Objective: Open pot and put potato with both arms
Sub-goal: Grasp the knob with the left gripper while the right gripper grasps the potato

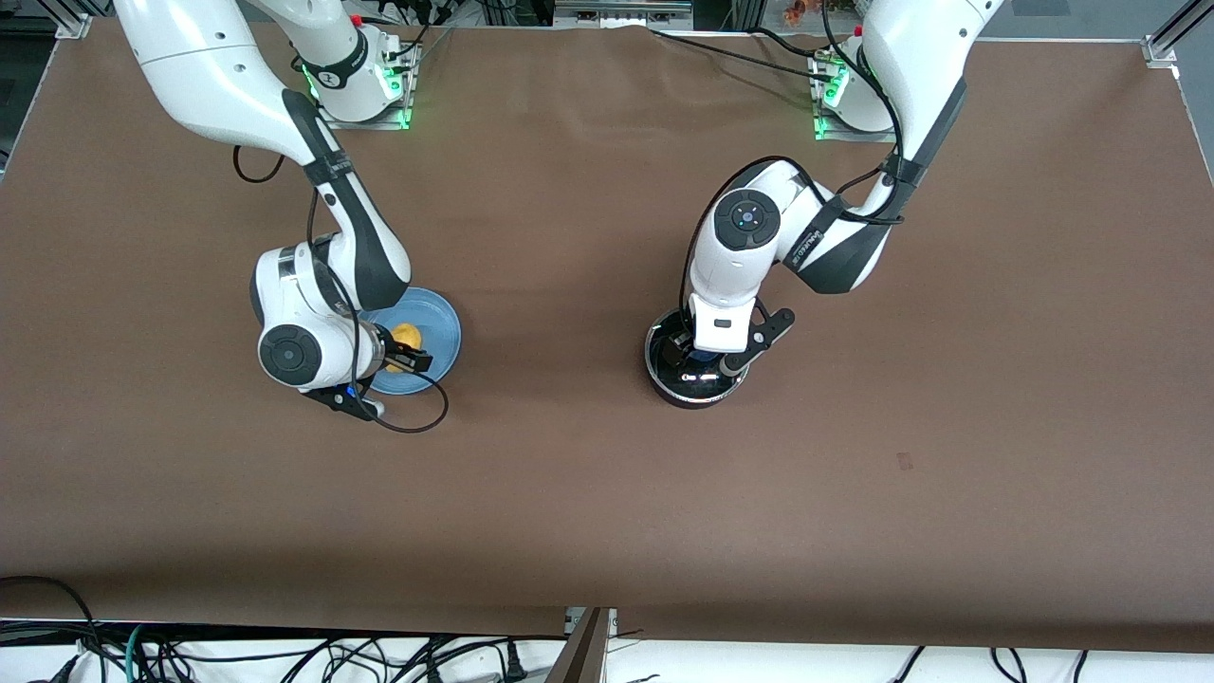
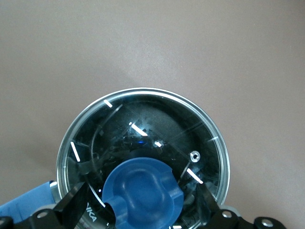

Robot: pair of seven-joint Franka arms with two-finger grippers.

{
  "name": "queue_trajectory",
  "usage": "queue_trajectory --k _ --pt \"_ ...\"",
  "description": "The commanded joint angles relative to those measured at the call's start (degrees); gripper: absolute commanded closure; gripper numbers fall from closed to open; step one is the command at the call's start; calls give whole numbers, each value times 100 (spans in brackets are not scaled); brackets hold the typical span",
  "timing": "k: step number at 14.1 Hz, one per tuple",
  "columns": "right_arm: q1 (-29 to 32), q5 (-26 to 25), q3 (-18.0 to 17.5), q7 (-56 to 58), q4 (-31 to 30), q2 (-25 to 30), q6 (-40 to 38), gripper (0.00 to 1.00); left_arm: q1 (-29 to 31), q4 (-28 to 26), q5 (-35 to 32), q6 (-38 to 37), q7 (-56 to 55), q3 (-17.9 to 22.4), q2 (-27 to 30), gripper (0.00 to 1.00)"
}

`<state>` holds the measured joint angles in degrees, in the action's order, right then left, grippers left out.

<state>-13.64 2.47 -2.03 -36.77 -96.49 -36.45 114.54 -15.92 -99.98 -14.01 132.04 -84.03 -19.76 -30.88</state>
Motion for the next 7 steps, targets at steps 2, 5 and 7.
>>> queue_trajectory --k 2,5,7 --pt "-25 -62 1 -208 -169 15 226 0 -34 75 -304 32 -237 16 -85 0" --pt "-25 -71 1 -208 -213 6 271 0 -34 75 -304 32 -246 25 -94 0" --pt "-25 -71 1 -199 -300 15 376 0 -34 75 -304 41 -246 16 -94 2"
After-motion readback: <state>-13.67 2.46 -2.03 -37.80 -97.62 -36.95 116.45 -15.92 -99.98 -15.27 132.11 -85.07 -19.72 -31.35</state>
